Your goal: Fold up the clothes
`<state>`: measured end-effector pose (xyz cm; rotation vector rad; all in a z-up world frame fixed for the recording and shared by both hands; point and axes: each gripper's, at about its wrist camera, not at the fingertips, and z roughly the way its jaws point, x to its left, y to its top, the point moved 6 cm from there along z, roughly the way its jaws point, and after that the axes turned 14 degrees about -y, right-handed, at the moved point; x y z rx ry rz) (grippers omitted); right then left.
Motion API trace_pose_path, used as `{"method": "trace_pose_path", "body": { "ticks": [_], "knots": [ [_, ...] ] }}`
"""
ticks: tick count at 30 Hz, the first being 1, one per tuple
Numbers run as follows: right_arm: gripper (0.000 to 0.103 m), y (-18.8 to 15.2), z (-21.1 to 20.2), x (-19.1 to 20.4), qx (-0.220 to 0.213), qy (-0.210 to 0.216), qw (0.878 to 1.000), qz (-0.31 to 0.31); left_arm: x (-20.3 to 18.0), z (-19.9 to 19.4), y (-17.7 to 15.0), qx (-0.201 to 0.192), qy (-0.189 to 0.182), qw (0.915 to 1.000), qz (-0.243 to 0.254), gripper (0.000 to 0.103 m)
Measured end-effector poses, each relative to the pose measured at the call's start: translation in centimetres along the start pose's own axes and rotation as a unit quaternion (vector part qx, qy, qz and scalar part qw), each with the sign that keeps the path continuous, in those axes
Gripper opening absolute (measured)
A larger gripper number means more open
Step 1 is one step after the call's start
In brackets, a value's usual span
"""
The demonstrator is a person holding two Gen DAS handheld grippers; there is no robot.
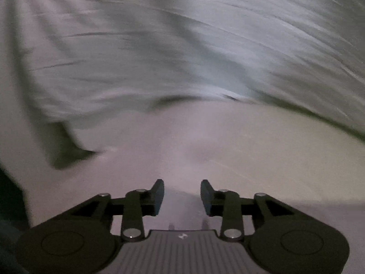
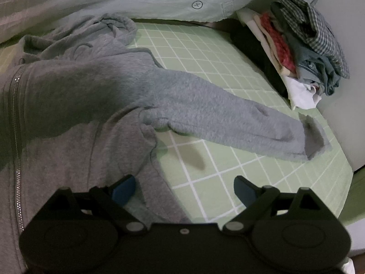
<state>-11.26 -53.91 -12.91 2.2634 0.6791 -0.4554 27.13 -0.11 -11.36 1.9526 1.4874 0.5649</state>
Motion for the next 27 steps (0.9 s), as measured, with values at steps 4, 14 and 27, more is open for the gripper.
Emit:
{"method": "trace_pose_path", "body": {
  "ticks": [4, 14, 27],
  "knots": [
    [0.094, 0.0, 0.0, -0.1, 0.002, 0.005, 1.0, 0.002, -7.2, 1.2, -2.7, 0.035, -0.079, 0.9949, 0.052, 0.054],
    [0.095, -0.6, 0.1, -1.5, 0.008, 0.045, 0.998, 0.042, -11.8, -0.9, -7.9, 0.079, -0.107, 0.9866, 0.095, 0.071],
    [0.103, -5.1, -0.2, -5.4, 0.025, 0.208, 0.973, 0.092, -17.3, -6.7, -13.3, 0.114, -0.274, 0.9544, 0.034, 0.084]
  ]
}}
